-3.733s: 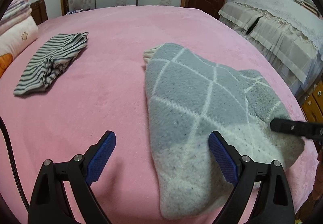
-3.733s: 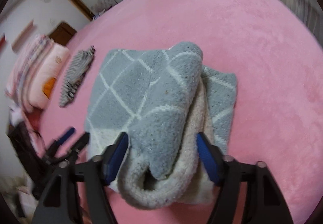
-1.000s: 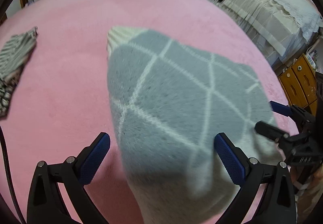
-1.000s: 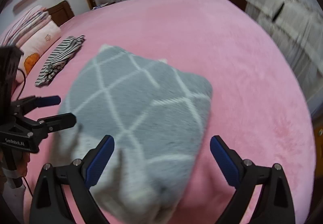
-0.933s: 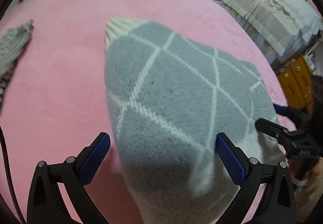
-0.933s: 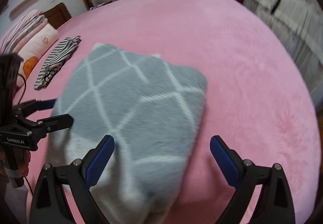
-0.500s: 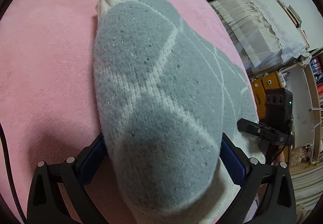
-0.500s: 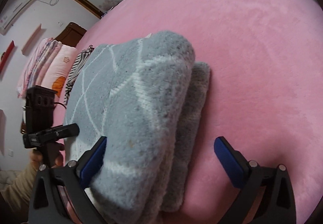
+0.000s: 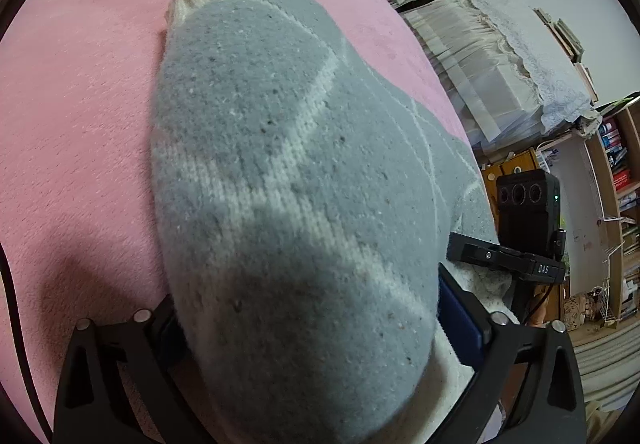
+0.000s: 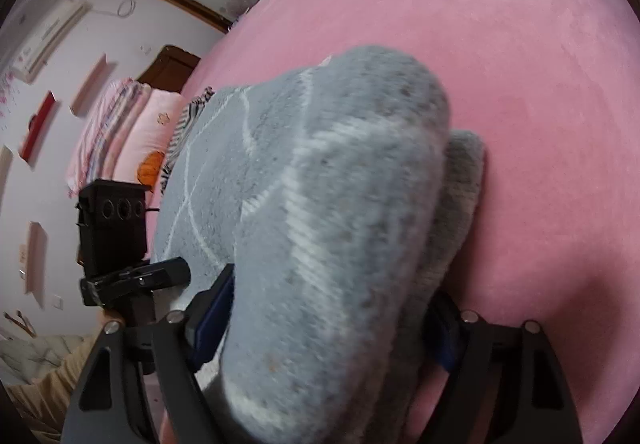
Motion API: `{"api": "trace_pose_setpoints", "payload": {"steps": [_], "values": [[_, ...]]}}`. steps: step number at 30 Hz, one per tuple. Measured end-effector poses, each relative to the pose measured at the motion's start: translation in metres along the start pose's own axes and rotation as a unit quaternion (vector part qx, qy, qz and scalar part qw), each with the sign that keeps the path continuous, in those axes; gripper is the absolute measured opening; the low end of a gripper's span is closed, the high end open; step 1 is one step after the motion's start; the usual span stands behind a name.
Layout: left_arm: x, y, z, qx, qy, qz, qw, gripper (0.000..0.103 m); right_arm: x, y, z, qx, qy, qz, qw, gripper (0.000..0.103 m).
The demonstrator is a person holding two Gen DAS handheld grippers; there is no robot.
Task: Fold small clothes
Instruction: 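Grasp the folded sweater bundle with both tools and lift it, then carry the sweater bundle with both tools onto the striped garment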
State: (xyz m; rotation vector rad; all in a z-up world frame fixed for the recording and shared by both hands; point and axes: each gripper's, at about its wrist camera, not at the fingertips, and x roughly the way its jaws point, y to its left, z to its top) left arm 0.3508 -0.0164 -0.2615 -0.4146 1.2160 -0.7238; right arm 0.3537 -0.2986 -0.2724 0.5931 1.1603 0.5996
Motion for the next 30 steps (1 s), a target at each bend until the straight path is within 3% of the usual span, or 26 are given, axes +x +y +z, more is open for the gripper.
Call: {"api": "trace_pose_setpoints", "payload": {"steps": [7, 14, 21, 30], "values": [[-0.015, -0.004, -0.016, -0.005, -0.046, 0.01, 0.9989, 0.079, -0.006, 0.003, -0.01, 0.017, -0.027, 0.008, 0.999, 0.06], [-0.037, -0.034, -0.025, 0.012, -0.067, 0.068, 0.9954, 0.066, -0.021, 0.033, -0.015, 0.003, -0.053, -0.022, 0.998, 0.048], [-0.086, -0.068, -0.038, 0.047, -0.058, 0.12, 0.9899, 0.064, -0.033, 0.079, -0.031, -0.023, -0.05, -0.044, 0.998, 0.046], [-0.185, -0.075, -0.066, 0.054, -0.068, 0.144, 0.9857, 0.064, -0.029, 0.166, -0.063, -0.054, -0.042, -0.027, 0.997, 0.046]]}}
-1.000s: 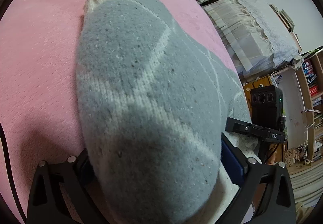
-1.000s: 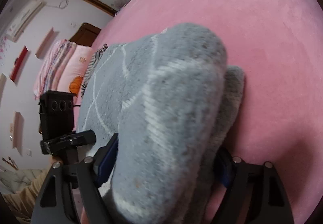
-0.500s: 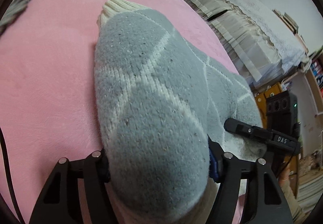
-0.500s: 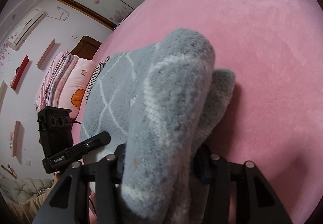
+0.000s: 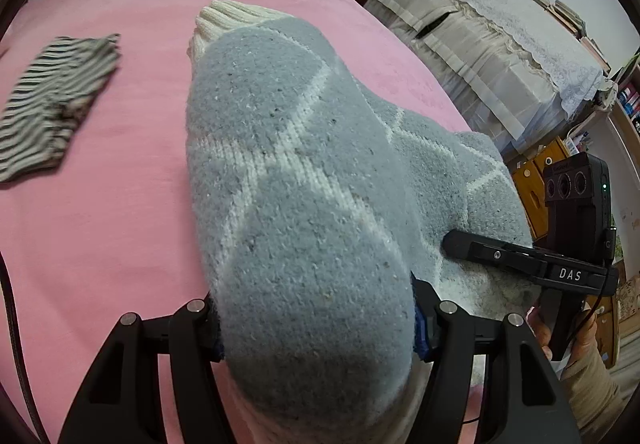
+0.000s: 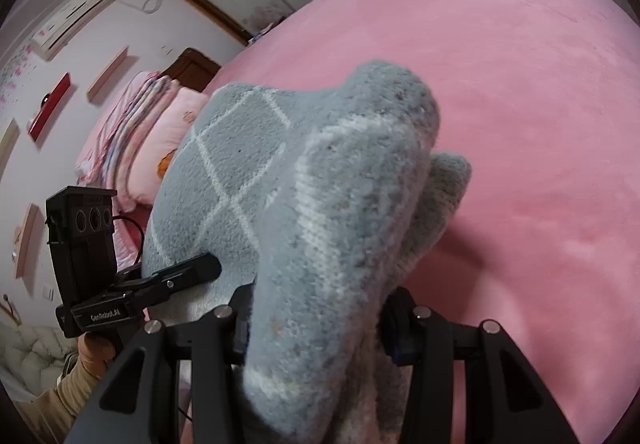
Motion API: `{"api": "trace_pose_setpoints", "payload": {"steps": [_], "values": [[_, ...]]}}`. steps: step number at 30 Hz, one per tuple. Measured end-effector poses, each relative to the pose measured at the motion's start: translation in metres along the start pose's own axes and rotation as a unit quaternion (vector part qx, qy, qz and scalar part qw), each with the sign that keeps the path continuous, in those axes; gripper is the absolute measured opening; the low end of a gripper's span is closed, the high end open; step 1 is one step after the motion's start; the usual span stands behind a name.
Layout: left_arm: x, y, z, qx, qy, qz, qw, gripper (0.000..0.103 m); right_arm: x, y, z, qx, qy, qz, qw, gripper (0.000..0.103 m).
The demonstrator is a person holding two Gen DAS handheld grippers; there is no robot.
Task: Fold small clothes
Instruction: 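Carry the sweater bundle with both tools onto the striped garment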
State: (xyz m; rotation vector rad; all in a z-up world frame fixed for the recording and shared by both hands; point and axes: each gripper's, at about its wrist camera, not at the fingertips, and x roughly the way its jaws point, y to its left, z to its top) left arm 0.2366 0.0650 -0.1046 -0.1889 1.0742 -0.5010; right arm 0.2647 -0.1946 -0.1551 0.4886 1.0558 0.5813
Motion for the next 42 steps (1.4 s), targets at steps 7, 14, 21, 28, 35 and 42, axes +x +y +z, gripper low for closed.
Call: {"api": "trace_pose_setpoints", "payload": {"steps": [7, 14, 21, 28, 35, 42], "values": [[-0.095, 0.055, 0.006, -0.001, -0.019, 0.039, 0.9991, 0.064, 0.027, 0.083, 0.01, -0.004, 0.011, 0.043, 0.999, 0.046], [-0.163, 0.148, 0.061, -0.008, -0.041, 0.089, 0.9952, 0.064, 0.106, 0.189, 0.073, -0.033, 0.019, 0.073, 0.997, 0.046], [-0.171, 0.273, 0.156, -0.027, -0.069, 0.121, 0.9899, 0.065, 0.207, 0.251, 0.164, -0.036, 0.0, 0.079, 0.996, 0.046], [-0.121, 0.371, 0.217, -0.061, -0.068, 0.144, 0.9854, 0.065, 0.31, 0.25, 0.225, -0.011, -0.012, 0.076, 0.997, 0.046], [-0.054, 0.423, 0.238, -0.086, -0.056, 0.155, 0.9825, 0.066, 0.38, 0.22, 0.24, 0.035, -0.015, 0.064, 0.997, 0.046], [-0.017, 0.448, 0.234, -0.11, -0.03, 0.15, 0.9821, 0.069, 0.408, 0.191, 0.233, 0.062, 0.0, 0.06, 0.996, 0.046]]}}
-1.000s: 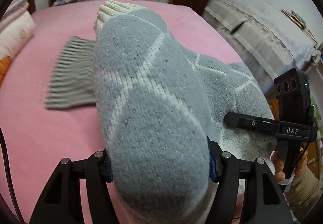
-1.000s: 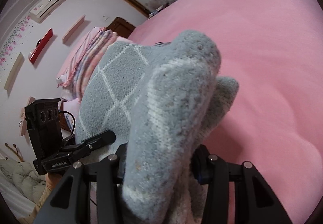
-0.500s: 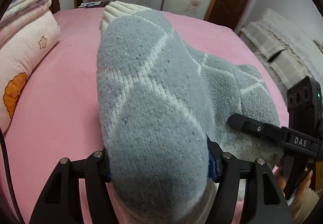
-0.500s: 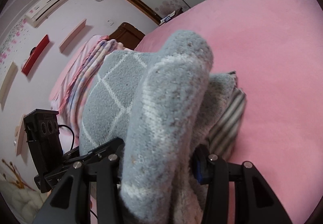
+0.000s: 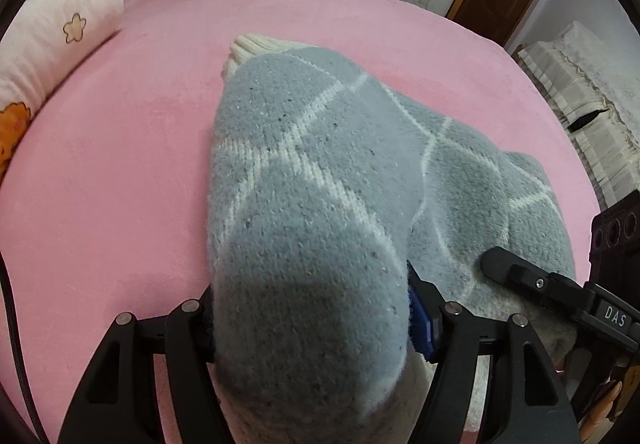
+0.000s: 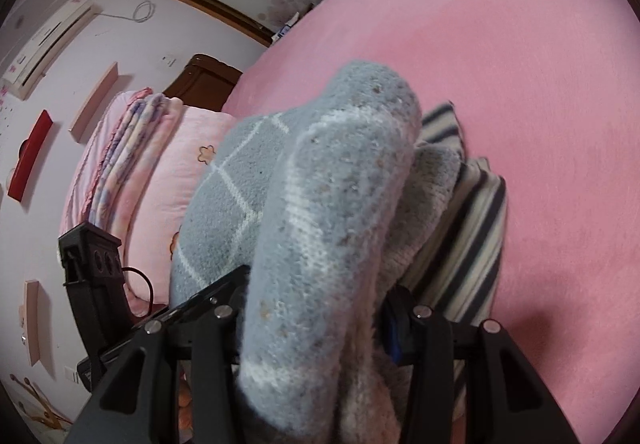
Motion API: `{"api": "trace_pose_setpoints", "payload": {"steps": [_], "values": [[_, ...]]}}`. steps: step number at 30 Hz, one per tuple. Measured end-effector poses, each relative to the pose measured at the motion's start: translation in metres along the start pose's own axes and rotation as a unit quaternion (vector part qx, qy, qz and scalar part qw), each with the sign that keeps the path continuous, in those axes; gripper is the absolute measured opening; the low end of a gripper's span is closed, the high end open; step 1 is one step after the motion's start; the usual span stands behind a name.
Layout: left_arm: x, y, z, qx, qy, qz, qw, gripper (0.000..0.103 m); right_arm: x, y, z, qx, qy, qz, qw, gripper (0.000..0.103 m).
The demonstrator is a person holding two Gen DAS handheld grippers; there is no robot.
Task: Fold small clothes
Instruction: 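Carry the sweater bundle with both tools onto the striped garment, then lower the sweater onto the striped garment and open both tools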
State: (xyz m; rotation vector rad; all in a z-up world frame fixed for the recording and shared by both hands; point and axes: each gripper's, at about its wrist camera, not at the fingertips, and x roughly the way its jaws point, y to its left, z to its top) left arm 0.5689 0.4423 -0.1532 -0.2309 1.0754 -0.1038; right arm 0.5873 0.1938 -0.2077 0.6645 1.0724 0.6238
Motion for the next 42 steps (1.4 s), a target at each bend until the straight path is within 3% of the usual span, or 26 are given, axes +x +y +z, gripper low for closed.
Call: {"api": "trace_pose_setpoints", "payload": {"steps": [4, 7, 11, 17, 20, 26, 31, 37, 42], "values": [[0.004, 0.005, 0.006, 0.0, 0.007, -0.003, 1.0, 0.07, -0.001, -0.001, 0.003, 0.008, 0.008, 0.007, 1.0, 0.046], [0.01, 0.017, 0.009, -0.002, 0.01, 0.003, 0.9999, 0.078, 0.0, 0.005, 0.004, 0.002, 0.01, 0.001, 1.0, 0.047], [0.017, 0.031, 0.006, -0.007, -0.009, 0.061, 0.9981, 0.103, 0.002, 0.004, -0.002, -0.02, 0.016, -0.025, 0.999, 0.05], [0.01, 0.028, -0.005, 0.021, -0.053, 0.089, 0.9944, 0.103, -0.01, 0.02, -0.016, -0.116, 0.009, -0.095, 0.989, 0.062], [0.0, 0.024, -0.013, 0.026, -0.083, 0.12, 0.9889, 0.103, -0.029, 0.024, -0.023, -0.153, -0.008, -0.122, 0.981, 0.067], [-0.03, 0.002, -0.03, 0.028, -0.148, 0.224, 0.9629, 0.103, -0.075, 0.027, -0.04, -0.2, -0.032, -0.163, 0.966, 0.069], [-0.06, -0.012, -0.049, -0.001, -0.162, 0.213, 0.9636, 0.103, -0.103, 0.032, -0.053, -0.216, -0.033, -0.215, 0.952, 0.069], [-0.126, -0.079, -0.102, 0.003, -0.183, 0.202, 0.9621, 0.103, -0.161, 0.048, -0.081, -0.221, -0.049, -0.236, 0.945, 0.069], [-0.175, -0.125, -0.145, 0.025, -0.172, 0.164, 0.9711, 0.103, -0.228, 0.064, -0.117, -0.216, -0.074, -0.24, 0.943, 0.069]]}}
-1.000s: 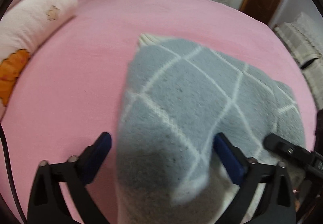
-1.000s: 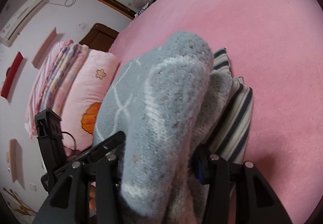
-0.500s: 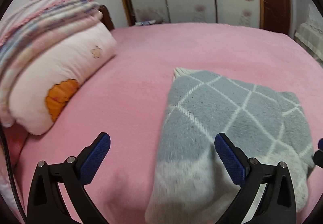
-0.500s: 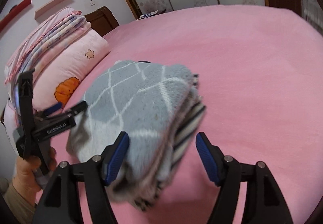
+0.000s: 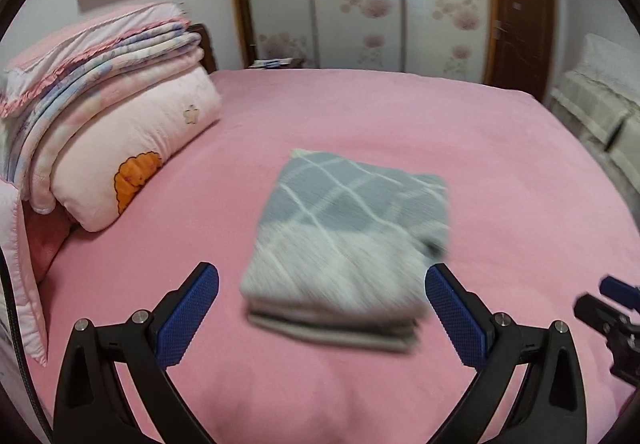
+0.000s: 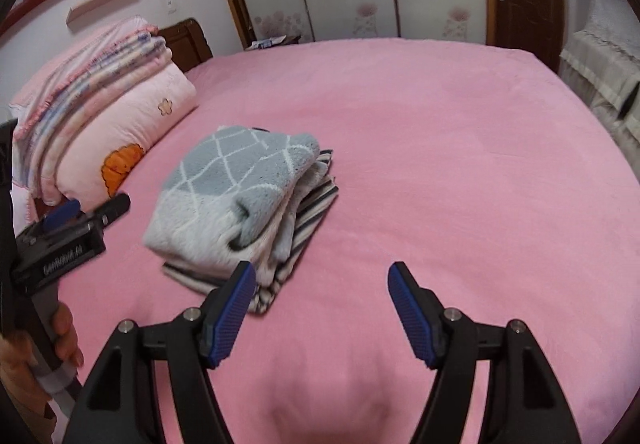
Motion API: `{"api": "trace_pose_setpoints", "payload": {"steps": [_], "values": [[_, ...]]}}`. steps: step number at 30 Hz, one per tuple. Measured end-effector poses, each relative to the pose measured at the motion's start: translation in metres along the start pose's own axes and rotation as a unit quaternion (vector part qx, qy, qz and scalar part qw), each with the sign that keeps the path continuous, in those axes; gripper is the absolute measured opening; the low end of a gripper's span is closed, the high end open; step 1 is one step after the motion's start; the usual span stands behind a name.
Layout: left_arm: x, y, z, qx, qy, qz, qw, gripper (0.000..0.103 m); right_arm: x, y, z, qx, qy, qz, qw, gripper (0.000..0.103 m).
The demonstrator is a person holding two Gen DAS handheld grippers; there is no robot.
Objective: Fold small clothes
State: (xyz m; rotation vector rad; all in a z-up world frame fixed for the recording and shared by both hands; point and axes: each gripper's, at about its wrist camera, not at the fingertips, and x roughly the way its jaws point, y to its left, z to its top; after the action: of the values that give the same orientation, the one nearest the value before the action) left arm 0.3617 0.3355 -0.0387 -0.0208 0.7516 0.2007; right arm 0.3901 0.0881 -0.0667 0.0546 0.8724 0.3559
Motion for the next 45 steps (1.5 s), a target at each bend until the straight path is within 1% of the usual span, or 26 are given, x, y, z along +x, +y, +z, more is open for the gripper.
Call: {"api": "trace_pose_setpoints", "payload": {"steps": [2, 4, 6, 8, 10, 13, 16, 18, 21, 24, 26, 28, 31, 34, 38, 45], "values": [[-0.033, -0.014, -0.013, 0.015, -0.007, -0.025, 0.9996, 0.103, -0.03, -0.003, -0.011, 0.002, -0.012, -0.002, 1.0, 0.069], [-0.06, -0.025, -0.026, 0.022, -0.014, -0.041, 0.9988, 0.103, -0.058, -0.006, -0.023, 0.003, -0.023, -0.008, 1.0, 0.069], [-0.084, -0.034, -0.038, 0.015, -0.015, -0.057, 0.9982, 0.103, -0.083, -0.01, -0.035, 0.004, -0.027, -0.013, 1.0, 0.069], [-0.108, -0.042, -0.051, 0.001, -0.012, -0.081, 0.9967, 0.103, -0.107, -0.014, -0.047, 0.009, -0.033, -0.021, 0.999, 0.069], [-0.126, -0.048, -0.06, -0.008, -0.008, -0.098, 0.9951, 0.103, -0.126, -0.018, -0.058, 0.014, -0.04, -0.022, 0.999, 0.069], [-0.154, -0.06, -0.074, -0.006, -0.013, -0.097, 0.9951, 0.103, -0.154, -0.027, -0.078, 0.026, -0.051, -0.026, 0.998, 0.069], [-0.177, -0.074, -0.086, 0.014, -0.019, -0.078, 0.9967, 0.103, -0.176, -0.037, -0.098, 0.036, -0.059, -0.035, 0.997, 0.069], [-0.192, -0.086, -0.095, 0.031, -0.019, -0.063, 0.9974, 0.103, -0.188, -0.04, -0.111, 0.034, -0.067, -0.053, 0.996, 0.069], [-0.211, -0.096, -0.109, 0.029, -0.018, -0.072, 0.9968, 0.103, -0.202, -0.042, -0.127, 0.033, -0.077, -0.067, 0.994, 0.069], [-0.226, -0.103, -0.121, 0.014, -0.01, -0.083, 0.9964, 0.103, -0.217, -0.043, -0.141, 0.036, -0.087, -0.072, 0.993, 0.069], [-0.236, -0.105, -0.126, 0.004, -0.013, -0.09, 0.9958, 0.103, -0.226, -0.043, -0.147, 0.035, -0.096, -0.076, 0.992, 0.069], [-0.246, -0.108, -0.13, -0.002, -0.013, -0.09, 0.9958, 0.103, -0.235, -0.041, -0.153, 0.03, -0.104, -0.083, 0.991, 0.069], [-0.26, -0.109, -0.132, 0.002, -0.027, -0.084, 0.9961, 0.103, -0.247, -0.04, -0.16, 0.02, -0.111, -0.097, 0.989, 0.07], [-0.275, -0.112, -0.135, 0.004, -0.039, -0.081, 0.996, 0.103, -0.258, -0.045, -0.165, 0.025, -0.113, -0.09, 0.989, 0.07], [-0.288, -0.114, -0.142, 0.003, -0.036, -0.102, 0.9942, 0.103, -0.275, -0.052, -0.173, 0.035, -0.117, -0.092, 0.988, 0.07], [-0.308, -0.135, -0.157, 0.03, -0.032, -0.12, 0.9918, 0.103, -0.298, -0.055, -0.184, 0.038, -0.122, -0.096, 0.987, 0.074]]}}
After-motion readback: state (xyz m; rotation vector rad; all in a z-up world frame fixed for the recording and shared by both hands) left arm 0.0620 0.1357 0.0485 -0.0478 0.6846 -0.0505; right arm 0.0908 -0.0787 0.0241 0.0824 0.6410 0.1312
